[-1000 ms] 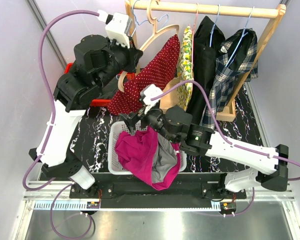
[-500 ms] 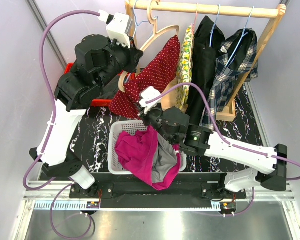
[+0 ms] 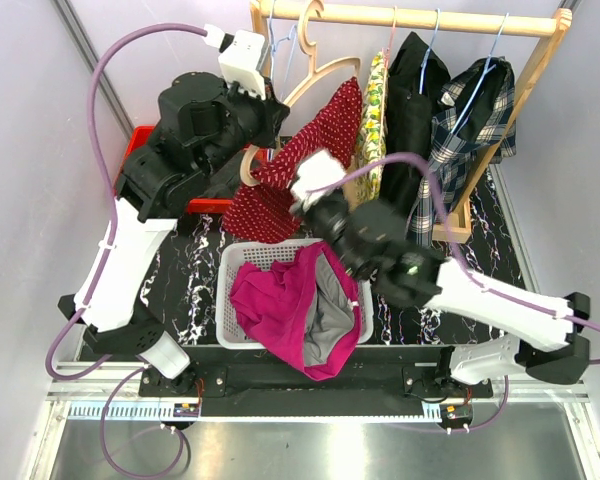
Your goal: Remove the skirt from the hanger
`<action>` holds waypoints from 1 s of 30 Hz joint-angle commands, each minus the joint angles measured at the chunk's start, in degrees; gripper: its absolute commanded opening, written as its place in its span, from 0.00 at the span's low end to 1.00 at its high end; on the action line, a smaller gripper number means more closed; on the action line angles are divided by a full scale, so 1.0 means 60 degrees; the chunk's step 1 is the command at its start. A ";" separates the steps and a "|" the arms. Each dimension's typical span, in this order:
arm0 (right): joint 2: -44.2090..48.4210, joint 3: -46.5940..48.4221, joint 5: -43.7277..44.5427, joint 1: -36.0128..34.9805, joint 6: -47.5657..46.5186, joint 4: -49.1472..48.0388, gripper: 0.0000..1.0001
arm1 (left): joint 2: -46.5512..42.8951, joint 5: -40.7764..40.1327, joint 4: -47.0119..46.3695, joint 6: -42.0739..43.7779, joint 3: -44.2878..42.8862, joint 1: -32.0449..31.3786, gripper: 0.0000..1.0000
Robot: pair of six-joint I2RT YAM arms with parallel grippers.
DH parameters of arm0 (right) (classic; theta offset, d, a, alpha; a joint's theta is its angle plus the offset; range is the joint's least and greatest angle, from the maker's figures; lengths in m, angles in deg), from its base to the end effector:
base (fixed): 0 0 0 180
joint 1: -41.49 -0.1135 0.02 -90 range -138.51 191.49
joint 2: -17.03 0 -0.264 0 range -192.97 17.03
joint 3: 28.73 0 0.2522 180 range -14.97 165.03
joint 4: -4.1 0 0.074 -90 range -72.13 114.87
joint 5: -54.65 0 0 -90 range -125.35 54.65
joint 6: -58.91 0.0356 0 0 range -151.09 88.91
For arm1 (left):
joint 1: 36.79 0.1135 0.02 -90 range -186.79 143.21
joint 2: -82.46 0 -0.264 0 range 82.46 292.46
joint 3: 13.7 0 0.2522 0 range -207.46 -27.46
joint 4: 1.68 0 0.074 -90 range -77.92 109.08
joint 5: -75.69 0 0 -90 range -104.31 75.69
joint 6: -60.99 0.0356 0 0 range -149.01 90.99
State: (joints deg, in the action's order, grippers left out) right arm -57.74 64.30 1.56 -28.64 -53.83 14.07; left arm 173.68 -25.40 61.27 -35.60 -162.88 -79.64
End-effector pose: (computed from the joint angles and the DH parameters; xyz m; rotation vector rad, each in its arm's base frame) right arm 0.1192 0.2669 0.4620 -0.6243 1.3186 0.2165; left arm 0.2011 -0.1772 0.5817 0.3792 1.6365 -0.4937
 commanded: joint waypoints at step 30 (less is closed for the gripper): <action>0.1329 0.3125 -0.2678 -0.0016 0.2515 0.3385 0.00 | 0.0880 -0.1784 -0.3481 0.1040 0.0655 0.0184 0.00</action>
State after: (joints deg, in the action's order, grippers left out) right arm -47.66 86.26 -10.57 -28.64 -43.86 34.01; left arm 178.33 -34.19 46.60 -30.29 -155.58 -78.68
